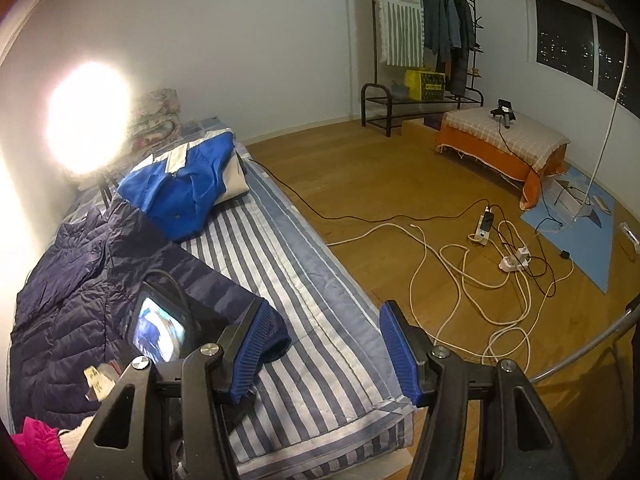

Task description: Fold large clothes

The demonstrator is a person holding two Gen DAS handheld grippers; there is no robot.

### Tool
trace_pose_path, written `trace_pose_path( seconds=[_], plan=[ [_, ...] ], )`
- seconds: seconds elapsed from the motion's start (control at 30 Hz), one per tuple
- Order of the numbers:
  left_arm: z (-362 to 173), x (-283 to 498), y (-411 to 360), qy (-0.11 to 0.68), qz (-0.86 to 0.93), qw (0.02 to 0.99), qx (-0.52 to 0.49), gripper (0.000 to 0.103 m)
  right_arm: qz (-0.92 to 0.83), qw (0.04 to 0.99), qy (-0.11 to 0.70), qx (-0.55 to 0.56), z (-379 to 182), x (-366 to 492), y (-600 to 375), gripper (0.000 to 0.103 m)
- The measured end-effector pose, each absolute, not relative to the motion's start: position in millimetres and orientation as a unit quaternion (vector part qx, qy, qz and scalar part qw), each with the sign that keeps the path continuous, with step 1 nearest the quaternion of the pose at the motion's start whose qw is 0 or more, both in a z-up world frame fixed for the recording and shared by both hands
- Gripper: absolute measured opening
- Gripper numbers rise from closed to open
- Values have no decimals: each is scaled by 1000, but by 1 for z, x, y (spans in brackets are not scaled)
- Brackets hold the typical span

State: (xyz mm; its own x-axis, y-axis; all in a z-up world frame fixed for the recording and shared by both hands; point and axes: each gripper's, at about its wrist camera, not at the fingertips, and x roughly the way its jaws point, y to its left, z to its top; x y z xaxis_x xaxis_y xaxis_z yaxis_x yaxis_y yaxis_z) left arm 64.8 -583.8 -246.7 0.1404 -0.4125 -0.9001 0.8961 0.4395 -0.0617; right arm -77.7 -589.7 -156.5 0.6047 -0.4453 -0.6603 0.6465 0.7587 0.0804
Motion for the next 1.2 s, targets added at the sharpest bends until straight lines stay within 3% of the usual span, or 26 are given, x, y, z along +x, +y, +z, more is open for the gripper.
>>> trace_pose_path(
  seconds=[0.1, 0.43, 0.67, 1.2],
  plan=[
    [-234, 82, -570, 479, -473, 709, 211, 7, -308, 883, 317, 155, -155, -75, -587, 60],
    [-144, 136, -479, 449, -480, 749, 84, 6, -281, 894, 321, 137, -152, -55, -570, 60],
    [-96, 206, -360, 414, -420, 808, -3, 6, -217, 908, 338, 122, -150, -22, -534, 60],
    [-128, 362, -90, 379, -155, 904, -122, 6, -35, 929, 364, 55, -154, 118, -412, 57]
  ],
)
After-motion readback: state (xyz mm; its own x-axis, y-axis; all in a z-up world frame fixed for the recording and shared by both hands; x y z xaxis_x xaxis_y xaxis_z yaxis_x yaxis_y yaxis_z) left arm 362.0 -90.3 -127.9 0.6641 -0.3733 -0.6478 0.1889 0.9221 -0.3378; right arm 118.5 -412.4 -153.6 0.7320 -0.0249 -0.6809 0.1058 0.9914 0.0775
